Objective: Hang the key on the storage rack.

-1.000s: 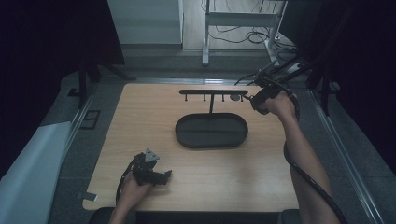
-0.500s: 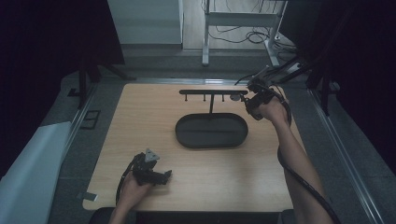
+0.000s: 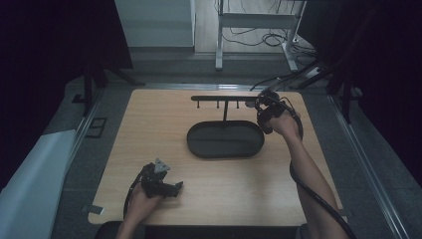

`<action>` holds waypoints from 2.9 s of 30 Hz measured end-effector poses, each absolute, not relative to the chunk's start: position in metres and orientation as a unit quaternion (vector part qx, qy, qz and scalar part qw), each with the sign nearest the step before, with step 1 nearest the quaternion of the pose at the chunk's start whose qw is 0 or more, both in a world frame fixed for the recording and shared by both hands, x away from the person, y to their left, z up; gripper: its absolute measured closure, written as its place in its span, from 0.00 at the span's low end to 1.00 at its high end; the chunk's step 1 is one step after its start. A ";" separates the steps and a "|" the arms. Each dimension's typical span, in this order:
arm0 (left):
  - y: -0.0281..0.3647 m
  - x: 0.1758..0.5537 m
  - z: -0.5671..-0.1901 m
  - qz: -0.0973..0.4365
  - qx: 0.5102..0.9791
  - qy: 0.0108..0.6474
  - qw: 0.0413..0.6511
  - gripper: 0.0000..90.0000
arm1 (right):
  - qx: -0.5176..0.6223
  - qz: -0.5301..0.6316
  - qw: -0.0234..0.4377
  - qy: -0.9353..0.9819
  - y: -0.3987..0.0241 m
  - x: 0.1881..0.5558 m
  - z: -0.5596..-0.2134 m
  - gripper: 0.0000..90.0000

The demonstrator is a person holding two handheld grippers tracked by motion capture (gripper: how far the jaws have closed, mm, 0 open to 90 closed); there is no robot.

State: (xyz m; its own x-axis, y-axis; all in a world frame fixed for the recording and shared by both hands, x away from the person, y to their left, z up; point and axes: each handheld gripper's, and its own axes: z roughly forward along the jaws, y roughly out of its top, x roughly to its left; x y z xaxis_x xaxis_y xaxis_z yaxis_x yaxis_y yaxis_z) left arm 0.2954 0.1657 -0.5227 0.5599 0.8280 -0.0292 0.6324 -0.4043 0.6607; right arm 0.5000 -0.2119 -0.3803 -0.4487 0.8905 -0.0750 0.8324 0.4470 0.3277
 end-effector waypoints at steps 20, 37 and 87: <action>0.165 0.295 -0.523 0.153 0.823 0.444 0.319 0.00 | 0.488 0.146 0.126 0.851 -0.206 0.495 -0.390 0.46; 0.165 0.295 -0.523 0.153 0.824 0.443 0.319 0.00 | 0.459 0.160 0.119 0.866 -0.211 0.477 -0.374 0.22; 0.166 0.295 -0.522 0.152 0.826 0.441 0.317 0.00 | 0.414 0.234 0.136 0.869 -0.258 0.398 -0.371 0.01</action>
State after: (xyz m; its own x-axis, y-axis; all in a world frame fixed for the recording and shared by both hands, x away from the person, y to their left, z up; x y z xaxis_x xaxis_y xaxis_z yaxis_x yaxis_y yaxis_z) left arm 0.2953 0.1656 -0.5223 0.5649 0.8247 -0.0277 0.6318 -0.4107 0.6574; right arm 0.3979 -0.2583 -0.3707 -0.6197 0.7836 -0.0435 0.6561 0.5477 0.5192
